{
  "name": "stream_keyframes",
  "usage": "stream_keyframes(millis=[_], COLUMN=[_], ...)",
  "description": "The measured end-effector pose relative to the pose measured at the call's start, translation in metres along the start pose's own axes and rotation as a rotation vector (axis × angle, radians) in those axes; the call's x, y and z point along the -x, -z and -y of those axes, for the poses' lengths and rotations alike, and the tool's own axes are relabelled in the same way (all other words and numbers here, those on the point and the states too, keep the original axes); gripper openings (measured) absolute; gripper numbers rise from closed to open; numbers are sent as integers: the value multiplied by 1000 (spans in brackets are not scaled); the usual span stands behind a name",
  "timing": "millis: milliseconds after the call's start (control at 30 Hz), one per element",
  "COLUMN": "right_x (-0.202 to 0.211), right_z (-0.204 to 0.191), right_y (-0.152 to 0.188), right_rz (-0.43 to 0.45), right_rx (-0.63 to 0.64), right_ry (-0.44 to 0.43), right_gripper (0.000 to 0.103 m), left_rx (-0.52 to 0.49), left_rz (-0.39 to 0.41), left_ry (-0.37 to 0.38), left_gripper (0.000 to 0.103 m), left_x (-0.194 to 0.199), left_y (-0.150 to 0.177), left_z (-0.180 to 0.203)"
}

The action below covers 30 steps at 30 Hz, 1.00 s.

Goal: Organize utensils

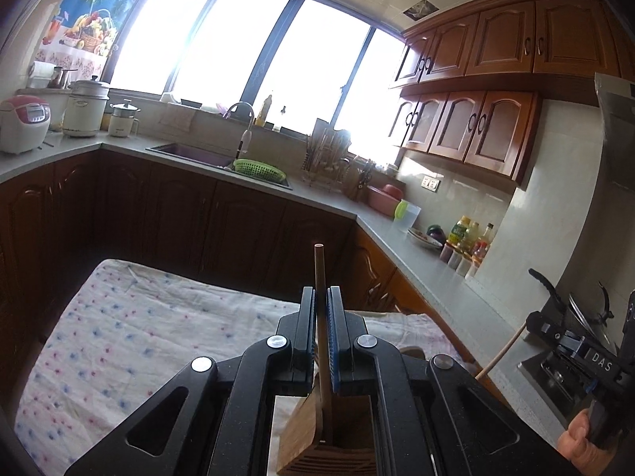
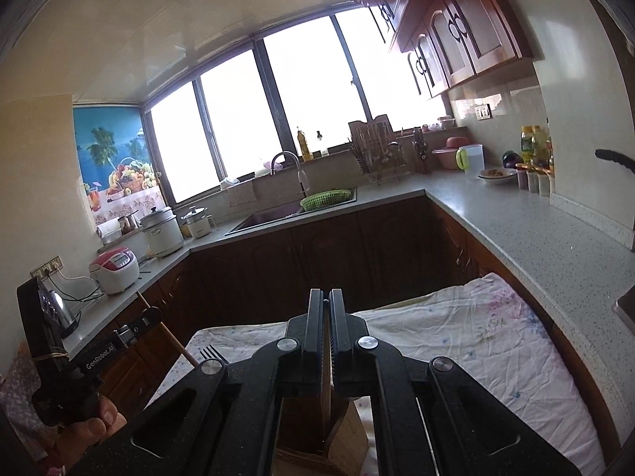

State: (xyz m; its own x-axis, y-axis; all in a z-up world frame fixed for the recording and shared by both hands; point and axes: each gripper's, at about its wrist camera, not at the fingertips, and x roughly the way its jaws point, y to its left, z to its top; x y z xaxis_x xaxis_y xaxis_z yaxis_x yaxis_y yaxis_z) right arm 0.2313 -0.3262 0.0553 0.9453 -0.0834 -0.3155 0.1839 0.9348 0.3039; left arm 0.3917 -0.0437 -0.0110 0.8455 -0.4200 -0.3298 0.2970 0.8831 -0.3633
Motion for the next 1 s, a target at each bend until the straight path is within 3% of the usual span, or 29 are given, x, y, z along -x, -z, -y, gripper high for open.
stream_keyframes(millis=[133,500,533,600,667,700,733,767,800,867,1000], right_x=[-2,-4,-4,-5,-3,-1,2,7,11,24,47], right_z=[4,7,7,10,11,11,12,12,13,14,16], right_y=[13,5,5,5,4,4,4,3,2,2,5], right_rz=[-5,-25,-27,-35,-34,-30,-23,-14,-1,34,64], right_rx=[-1,-27,-29,-40,-45,-48,-54,-60,-67,-73,-86], right_ry=[21,31,34,29,28,29,23,13,6,-5,-12], right_gripper=[3,3,3,6,11,19,38,50,69,73,95], left_rx=[0,-26,-26,-8,10,12,15,19,21,17,-9], left_rz=[-41,-58,-63,-73,-57,-46,-41,-38,-37,-35,-25], left_ry=[-2,-15,-19,-15,-17,-25,-31,-26,-21,-31,-48], left_gripper=[5,6,8,24,50,55,62,64,65,82,86], left_x=[-18,-20,-20,-17,-3,5,11,17,23,36,69], left_y=[4,-19,-19,-21,-20,-18,-17,-15,-12,-6,10], left_z=[0,6,7,6,1,-2,-2,-3,-3,-2,0])
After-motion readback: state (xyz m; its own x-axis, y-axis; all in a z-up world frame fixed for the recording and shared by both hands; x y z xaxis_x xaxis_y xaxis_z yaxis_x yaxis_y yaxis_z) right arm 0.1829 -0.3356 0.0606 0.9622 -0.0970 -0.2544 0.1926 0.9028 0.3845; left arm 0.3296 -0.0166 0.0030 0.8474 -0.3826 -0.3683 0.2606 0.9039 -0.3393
